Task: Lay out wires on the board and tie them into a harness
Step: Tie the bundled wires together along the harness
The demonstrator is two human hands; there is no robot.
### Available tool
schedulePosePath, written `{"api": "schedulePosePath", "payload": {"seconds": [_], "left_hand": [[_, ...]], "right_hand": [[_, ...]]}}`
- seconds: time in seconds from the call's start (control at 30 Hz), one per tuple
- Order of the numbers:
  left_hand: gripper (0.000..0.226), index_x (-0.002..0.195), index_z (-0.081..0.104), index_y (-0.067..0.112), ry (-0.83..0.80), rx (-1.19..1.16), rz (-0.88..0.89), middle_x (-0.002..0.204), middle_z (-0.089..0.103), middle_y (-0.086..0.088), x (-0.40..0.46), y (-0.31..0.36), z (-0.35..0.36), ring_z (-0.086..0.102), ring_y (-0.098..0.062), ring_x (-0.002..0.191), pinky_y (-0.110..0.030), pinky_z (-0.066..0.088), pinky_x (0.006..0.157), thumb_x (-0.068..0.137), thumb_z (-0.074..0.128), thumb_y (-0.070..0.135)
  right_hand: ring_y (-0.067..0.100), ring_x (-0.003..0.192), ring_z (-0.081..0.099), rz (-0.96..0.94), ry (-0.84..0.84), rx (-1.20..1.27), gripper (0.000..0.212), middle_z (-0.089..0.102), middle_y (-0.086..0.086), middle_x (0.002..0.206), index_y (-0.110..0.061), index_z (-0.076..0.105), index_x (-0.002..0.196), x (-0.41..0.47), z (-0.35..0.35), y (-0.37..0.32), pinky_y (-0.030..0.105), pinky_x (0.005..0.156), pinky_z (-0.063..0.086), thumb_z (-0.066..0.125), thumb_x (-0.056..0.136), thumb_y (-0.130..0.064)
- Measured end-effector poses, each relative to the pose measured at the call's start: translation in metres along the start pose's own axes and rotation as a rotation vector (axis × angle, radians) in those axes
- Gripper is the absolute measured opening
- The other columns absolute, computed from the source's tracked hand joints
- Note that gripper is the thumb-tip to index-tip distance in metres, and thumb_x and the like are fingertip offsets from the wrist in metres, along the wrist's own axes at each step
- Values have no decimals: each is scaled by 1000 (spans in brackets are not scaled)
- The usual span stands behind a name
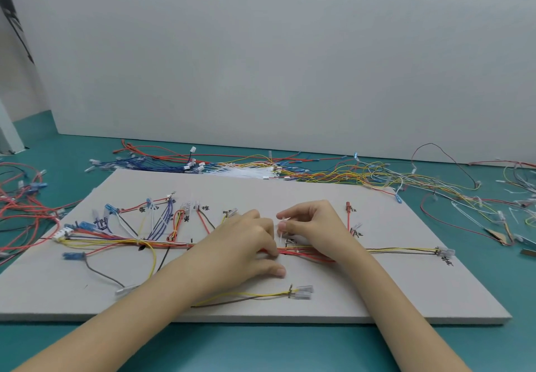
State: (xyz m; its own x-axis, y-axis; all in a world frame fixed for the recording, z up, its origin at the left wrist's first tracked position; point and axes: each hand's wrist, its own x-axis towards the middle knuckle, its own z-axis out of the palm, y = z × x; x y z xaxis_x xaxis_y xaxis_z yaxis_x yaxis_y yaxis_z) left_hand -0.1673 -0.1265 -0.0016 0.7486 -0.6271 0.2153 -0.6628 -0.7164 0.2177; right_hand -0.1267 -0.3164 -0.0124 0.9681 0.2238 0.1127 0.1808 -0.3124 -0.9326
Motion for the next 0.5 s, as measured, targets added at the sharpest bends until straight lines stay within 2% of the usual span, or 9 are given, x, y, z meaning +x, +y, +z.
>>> {"api": "schedulePosePath", "payload": {"seconds": [0.13,0.2,0.3,0.37,0.43,0.5], "left_hand": [[21,99,62,30,88,12,27,95,50,13,-4,5,13,41,-12,98,-33,33,90,99,45,43],[16,93,55,26,133,-92,-31,89,48,16,-1,6,16,41,-11,92,-30,32,87,101,44,34],[18,86,55,15,187,-376,-158,81,56,13,8,6,11,49,-5,79,-21,34,72,101,47,23],[19,85,57,13,215,-543,-239,75,62,8,16,8,8,53,-2,62,-18,37,59,100,47,19],[21,85,55,10,209,-790,-331,73,67,3,21,12,8,60,-9,51,-19,40,46,102,44,14],[21,86,54,6,210,-1088,-429,65,67,-2,23,18,10,65,-17,50,-21,45,40,102,42,11]], "right_hand": [[5,54,63,39,-31,134,12,71,0,63,0,69,95,-4,-2,-4,13,51,46,62,88,6],[4,51,60,37,-45,113,10,70,-2,62,1,69,94,-7,-3,-5,14,49,43,61,89,5],[4,50,55,26,-66,39,10,68,-4,61,1,72,93,-11,-7,-8,15,51,42,64,88,2],[3,52,55,27,-92,18,9,68,-5,62,-2,74,90,-14,-11,-10,12,52,41,65,88,0],[3,57,57,41,-108,26,10,70,-2,66,-5,75,87,-18,-12,-11,11,54,41,66,88,-2],[5,61,59,54,-82,44,10,71,2,70,-5,75,88,-19,-12,-10,10,55,41,66,88,-3]]}}
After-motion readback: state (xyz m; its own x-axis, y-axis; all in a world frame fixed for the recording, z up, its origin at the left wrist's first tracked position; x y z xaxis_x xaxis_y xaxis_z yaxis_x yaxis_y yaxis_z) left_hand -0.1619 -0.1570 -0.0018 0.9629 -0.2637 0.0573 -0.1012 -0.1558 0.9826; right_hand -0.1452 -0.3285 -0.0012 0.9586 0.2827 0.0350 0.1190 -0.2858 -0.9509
